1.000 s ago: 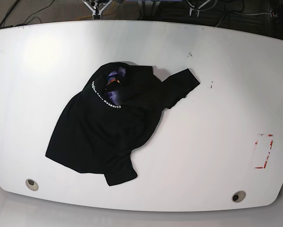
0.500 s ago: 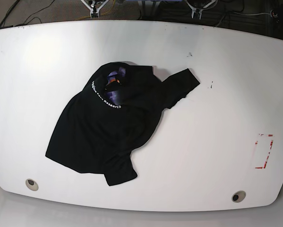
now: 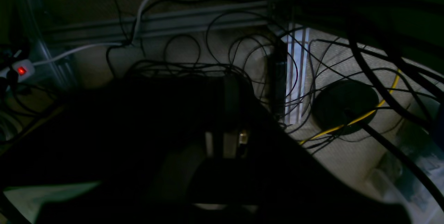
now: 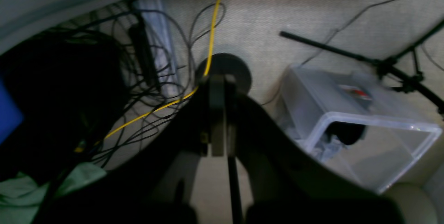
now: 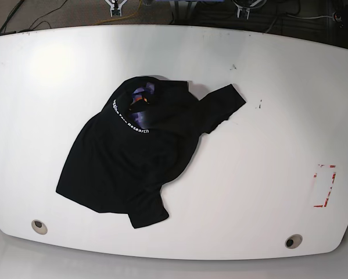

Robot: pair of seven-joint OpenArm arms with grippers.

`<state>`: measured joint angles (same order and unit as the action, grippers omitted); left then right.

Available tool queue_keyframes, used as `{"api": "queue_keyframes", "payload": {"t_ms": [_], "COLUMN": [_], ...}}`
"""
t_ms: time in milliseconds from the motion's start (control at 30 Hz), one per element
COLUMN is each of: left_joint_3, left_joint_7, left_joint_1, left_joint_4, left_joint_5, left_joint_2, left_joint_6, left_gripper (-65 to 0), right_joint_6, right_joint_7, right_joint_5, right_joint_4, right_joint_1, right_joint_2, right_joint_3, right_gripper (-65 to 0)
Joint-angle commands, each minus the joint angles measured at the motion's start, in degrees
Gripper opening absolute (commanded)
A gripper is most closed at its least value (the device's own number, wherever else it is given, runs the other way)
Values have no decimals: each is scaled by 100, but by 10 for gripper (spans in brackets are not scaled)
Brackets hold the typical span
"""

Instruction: Layout the t-shirt on the table in an organized manner, then fold the t-shirt properly

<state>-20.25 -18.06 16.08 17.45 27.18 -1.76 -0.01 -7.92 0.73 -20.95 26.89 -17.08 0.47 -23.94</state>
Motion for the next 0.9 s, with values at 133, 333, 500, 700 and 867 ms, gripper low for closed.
{"api": "queue_keyframes", "payload": {"t_ms": [133,333,500,700,867], "left_joint_3": [-10,-10,16,25,25], "left_joint_7": [-53,-53,-53,-53,-53], "left_joint_1": [313,542,788,1105,1395], "left_joint_4": [501,826,1266,1749,2224], "left_joint_5": [3,-155,-656,-815,-823], "left_joint_2": [-22,-22,-22,-13,-31], "left_joint_6": [32,32,14,5,-3], "left_gripper": [-605,-414,-327,-326,-326], "right_joint_6": [111,366,392,366,322], "right_joint_7": [476,731,758,758,758], "right_joint_5": [7,7,7,7,7], "right_joint_4": [23,251,972,1992,2625], "right_joint_1": [-178,-424,-819,-1382,-1760], "right_joint_2": [1,-7,-139,-306,-438], "right_joint_3": [-1,-1,-1,-1,-1], "right_gripper": [-616,-498,-432,-412,-412]}}
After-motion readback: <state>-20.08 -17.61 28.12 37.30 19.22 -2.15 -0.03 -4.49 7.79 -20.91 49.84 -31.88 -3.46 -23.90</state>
